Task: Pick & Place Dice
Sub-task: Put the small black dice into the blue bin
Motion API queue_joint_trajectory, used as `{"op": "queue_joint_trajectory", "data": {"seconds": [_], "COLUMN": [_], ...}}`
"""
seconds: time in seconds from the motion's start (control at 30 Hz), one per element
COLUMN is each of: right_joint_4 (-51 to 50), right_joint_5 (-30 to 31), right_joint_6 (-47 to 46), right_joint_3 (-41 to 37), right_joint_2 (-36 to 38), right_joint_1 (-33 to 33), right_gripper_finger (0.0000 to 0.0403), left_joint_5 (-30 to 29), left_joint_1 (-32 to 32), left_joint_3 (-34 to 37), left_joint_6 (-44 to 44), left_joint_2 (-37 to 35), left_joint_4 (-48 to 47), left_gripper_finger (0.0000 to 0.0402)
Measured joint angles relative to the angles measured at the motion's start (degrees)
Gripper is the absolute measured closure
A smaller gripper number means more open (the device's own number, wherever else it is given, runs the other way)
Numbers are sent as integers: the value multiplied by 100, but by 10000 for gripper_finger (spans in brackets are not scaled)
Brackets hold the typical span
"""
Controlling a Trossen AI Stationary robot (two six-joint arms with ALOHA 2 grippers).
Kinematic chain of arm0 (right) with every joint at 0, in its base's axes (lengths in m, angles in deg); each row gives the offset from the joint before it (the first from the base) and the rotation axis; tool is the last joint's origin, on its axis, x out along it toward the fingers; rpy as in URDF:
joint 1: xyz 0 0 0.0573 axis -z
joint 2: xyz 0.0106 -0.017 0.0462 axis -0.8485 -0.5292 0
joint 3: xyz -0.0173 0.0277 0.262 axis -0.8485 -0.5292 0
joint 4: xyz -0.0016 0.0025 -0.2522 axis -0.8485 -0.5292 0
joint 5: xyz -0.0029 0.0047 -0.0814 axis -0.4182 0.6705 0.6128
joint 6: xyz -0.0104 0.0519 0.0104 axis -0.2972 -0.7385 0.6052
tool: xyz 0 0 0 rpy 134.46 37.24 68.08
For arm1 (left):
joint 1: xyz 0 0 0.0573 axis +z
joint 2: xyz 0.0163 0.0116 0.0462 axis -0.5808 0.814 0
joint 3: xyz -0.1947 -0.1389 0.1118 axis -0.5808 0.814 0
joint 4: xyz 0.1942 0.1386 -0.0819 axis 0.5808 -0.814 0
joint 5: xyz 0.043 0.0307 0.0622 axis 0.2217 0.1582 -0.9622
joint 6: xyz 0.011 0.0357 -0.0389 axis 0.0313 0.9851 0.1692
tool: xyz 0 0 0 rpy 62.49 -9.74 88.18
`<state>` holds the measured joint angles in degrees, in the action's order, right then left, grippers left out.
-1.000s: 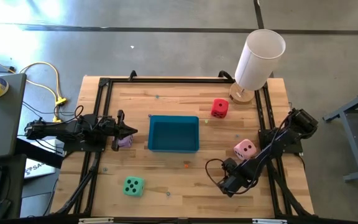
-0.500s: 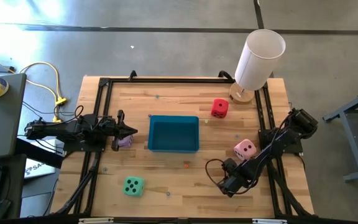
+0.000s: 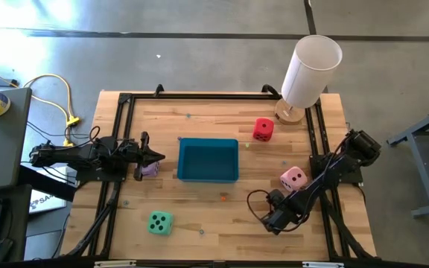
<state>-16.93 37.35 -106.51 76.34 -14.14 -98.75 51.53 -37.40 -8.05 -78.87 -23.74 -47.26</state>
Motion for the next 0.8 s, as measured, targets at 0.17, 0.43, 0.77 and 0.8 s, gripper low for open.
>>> {"op": "queue_joint_trajectory", "data": {"seconds": [0.17, 0.43, 0.77, 0.8], "right_joint_4": [74, 119, 228, 227], "right_joint_5": [5, -185, -602, -615], "right_joint_6": [-1, 35, 434, 443], "right_joint_3": [-15, -15, -4, -4], "right_joint_2": [0, -63, -343, -345], "right_joint_1": [62, 131, 302, 322], "right_gripper_finger": [227, 231, 259, 260], "left_joint_5": [0, 0, 0, 0], "left_joint_1": [-1, -1, -2, -1], "left_joint_3": [0, 0, 0, 0], "left_joint_6": [2, 2, 0, 2], "left_joint_2": [1, 2, 2, 2], "left_joint_4": [0, 0, 0, 0], "left_gripper_finger": [401, 401, 401, 401]}}
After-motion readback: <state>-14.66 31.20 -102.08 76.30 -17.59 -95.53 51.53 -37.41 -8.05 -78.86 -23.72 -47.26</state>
